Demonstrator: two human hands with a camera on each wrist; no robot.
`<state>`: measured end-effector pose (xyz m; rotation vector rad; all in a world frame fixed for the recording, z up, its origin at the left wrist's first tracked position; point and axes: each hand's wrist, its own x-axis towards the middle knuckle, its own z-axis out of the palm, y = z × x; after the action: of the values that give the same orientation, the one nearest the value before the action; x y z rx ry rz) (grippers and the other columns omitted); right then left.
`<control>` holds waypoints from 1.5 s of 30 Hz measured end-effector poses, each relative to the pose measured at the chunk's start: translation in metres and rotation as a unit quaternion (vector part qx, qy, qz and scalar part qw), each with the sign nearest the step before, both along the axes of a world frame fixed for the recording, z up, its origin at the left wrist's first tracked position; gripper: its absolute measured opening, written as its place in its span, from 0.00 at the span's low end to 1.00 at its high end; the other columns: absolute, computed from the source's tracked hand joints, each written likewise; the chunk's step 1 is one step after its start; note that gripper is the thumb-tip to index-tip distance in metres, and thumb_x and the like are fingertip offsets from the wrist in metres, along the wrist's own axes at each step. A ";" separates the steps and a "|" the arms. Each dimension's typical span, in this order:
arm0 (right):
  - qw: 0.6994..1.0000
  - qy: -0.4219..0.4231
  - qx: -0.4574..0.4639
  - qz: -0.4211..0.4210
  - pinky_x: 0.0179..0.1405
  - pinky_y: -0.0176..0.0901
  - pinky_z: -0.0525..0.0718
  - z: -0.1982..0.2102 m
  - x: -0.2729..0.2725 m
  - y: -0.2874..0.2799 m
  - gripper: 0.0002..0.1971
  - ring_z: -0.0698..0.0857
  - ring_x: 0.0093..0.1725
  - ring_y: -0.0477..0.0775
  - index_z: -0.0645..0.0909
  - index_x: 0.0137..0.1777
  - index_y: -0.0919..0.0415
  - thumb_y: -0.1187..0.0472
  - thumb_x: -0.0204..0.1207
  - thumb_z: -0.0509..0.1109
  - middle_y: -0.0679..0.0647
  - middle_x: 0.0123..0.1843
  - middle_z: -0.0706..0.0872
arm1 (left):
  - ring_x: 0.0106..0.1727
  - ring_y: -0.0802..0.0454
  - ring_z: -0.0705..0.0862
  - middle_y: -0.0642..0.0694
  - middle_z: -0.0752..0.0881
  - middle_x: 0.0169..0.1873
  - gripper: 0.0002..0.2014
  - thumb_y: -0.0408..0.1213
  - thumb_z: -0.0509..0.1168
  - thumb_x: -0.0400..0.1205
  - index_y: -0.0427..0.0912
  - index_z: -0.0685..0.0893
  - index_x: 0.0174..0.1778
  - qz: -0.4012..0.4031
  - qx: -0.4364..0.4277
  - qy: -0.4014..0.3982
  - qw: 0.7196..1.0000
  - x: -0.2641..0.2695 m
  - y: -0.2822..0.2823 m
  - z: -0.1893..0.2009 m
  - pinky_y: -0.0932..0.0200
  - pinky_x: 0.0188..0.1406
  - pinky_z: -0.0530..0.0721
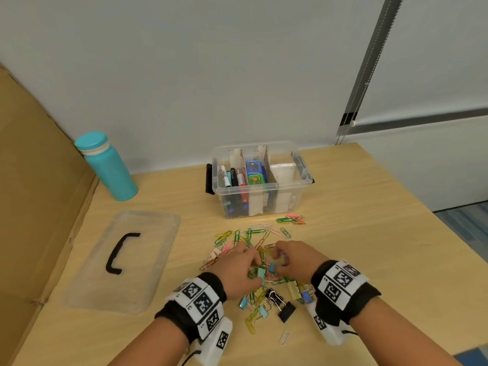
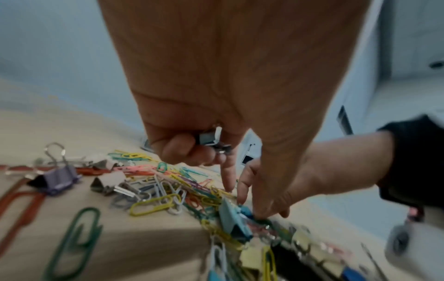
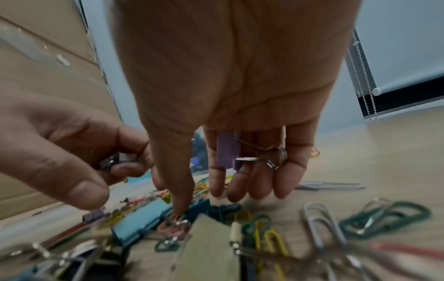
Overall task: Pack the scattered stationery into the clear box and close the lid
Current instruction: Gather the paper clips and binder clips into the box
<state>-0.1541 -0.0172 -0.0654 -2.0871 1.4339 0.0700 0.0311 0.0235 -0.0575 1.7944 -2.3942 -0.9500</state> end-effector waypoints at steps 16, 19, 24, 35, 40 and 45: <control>0.997 0.063 -0.019 0.041 0.38 0.43 0.77 0.053 -0.017 -0.008 0.11 0.80 0.43 0.52 0.74 0.54 0.53 0.51 0.75 0.67 0.50 0.45 0.80 | 0.51 0.59 0.78 0.57 0.79 0.52 0.16 0.49 0.71 0.74 0.54 0.80 0.56 0.049 -0.061 0.031 0.996 0.010 -0.006 0.013 0.64 0.51 0.78; 0.999 -0.031 -0.026 0.032 0.41 0.43 0.81 0.098 -0.030 -0.024 0.08 0.81 0.38 0.49 0.76 0.51 0.51 0.53 0.75 0.69 0.52 0.44 0.85 | 0.48 0.57 0.79 0.56 0.79 0.47 0.14 0.49 0.72 0.73 0.55 0.81 0.54 0.096 -0.072 0.077 0.990 0.016 -0.012 0.033 0.60 0.50 0.80; 0.980 -0.083 -0.178 -0.022 0.39 0.45 0.85 0.149 -0.028 -0.086 0.09 0.83 0.37 0.51 0.76 0.53 0.55 0.55 0.76 0.68 0.55 0.41 0.86 | 0.41 0.58 0.76 0.54 0.78 0.41 0.13 0.48 0.72 0.74 0.56 0.80 0.52 0.146 -0.137 0.117 0.973 0.018 -0.026 0.059 0.59 0.44 0.78; 0.991 0.108 -0.077 -0.017 0.59 0.49 0.81 0.133 0.020 -0.222 0.24 0.83 0.63 0.63 0.69 0.74 0.62 0.55 0.79 0.66 0.62 0.68 0.81 | 0.37 0.60 0.73 0.56 0.73 0.37 0.14 0.45 0.72 0.75 0.53 0.80 0.55 0.197 -0.168 0.130 0.957 0.014 -0.040 0.060 0.68 0.39 0.73; 0.994 -0.013 -0.094 -0.061 0.70 0.48 0.73 0.127 0.005 -0.211 0.23 0.75 0.73 0.60 0.67 0.78 0.58 0.65 0.82 0.56 0.60 0.76 0.74 | 0.36 0.58 0.73 0.55 0.72 0.36 0.13 0.45 0.71 0.75 0.54 0.79 0.54 0.209 -0.173 0.144 0.952 0.017 -0.038 0.057 0.66 0.39 0.73; 0.955 -0.108 -0.254 -0.114 0.72 0.47 0.71 0.085 -0.032 -0.159 0.21 0.73 0.73 0.56 0.67 0.77 0.60 0.58 0.86 0.53 0.57 0.76 0.72 | 0.43 0.65 0.74 0.60 0.72 0.39 0.11 0.45 0.70 0.77 0.57 0.77 0.53 0.198 -0.208 0.145 0.947 0.009 -0.045 0.075 0.72 0.38 0.72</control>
<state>-0.1866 -0.1766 0.0199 -2.2080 1.6669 -0.6634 0.0402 -0.0219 0.0173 1.7286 -1.7916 -0.5626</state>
